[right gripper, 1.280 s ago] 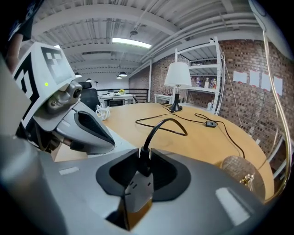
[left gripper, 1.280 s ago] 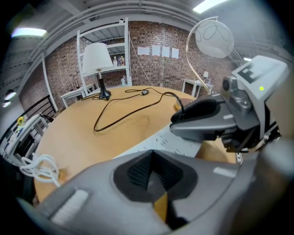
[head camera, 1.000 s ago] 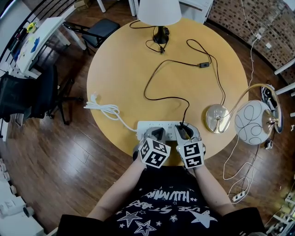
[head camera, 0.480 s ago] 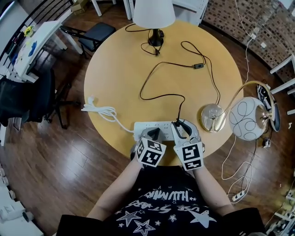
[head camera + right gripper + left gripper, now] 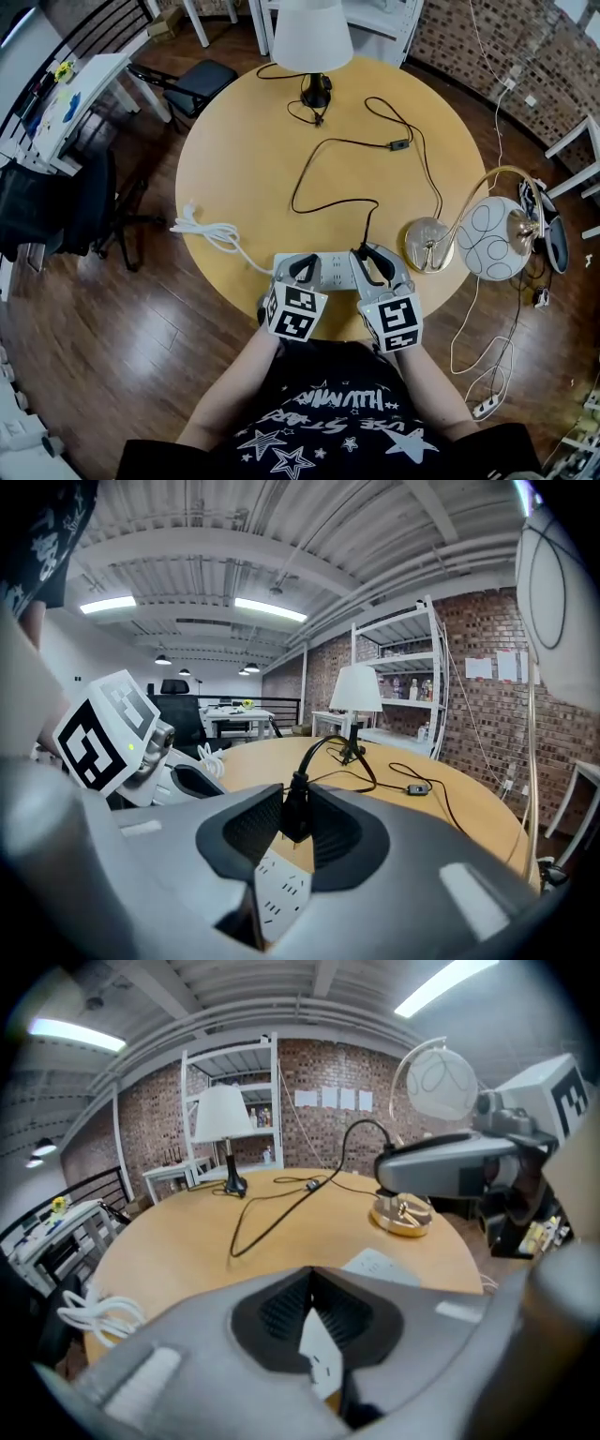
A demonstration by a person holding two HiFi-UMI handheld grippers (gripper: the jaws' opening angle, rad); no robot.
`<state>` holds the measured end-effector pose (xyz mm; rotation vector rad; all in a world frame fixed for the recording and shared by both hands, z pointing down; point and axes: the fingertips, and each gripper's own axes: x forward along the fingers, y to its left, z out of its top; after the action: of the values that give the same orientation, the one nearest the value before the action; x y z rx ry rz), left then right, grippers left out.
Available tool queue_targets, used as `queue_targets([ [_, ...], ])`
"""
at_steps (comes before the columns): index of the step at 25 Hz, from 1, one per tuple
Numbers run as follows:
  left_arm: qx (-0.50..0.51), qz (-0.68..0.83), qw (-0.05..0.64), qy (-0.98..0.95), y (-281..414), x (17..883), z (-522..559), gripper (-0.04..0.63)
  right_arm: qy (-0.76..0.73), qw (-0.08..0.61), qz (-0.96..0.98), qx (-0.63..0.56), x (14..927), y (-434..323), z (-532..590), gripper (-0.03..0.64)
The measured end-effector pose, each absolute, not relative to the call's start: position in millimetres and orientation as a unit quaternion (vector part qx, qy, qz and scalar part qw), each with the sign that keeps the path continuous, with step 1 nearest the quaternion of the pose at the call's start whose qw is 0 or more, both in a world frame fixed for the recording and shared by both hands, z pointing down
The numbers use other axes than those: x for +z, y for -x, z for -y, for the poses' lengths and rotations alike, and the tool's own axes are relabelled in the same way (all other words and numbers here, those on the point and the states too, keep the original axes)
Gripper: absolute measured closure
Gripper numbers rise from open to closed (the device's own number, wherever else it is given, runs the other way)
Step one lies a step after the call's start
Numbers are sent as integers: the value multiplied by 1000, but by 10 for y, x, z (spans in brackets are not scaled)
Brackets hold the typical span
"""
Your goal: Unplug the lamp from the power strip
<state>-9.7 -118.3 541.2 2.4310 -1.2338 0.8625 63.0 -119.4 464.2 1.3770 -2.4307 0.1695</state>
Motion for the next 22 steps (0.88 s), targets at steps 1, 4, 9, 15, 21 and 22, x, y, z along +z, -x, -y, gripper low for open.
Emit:
queue_targets([
  [1,286,436,129,-844,113,5300,1214,591,-485,163,858,55,4571,-624,1195,532],
  [4,231,460,95,-852,156,4902,1280,591,-482,137,864,42,4339,-593,1183,532],
  [9,137,504,35,-852,284,4296,1256,591,-467,90,879,28,4026,-522,1091,532],
  [15,106,532,17,-840,468,4220,1110,591,-467,76,881,19,3976,-495,1009,532],
  [21,103,528,16,-843,419,4244,1096,591,-477,90,874,27,4101,-543,1016,534],
  [22,101,527,12,-843,406,4227,1105,591,-480,91,872,29,4114,-558,1024,534],
])
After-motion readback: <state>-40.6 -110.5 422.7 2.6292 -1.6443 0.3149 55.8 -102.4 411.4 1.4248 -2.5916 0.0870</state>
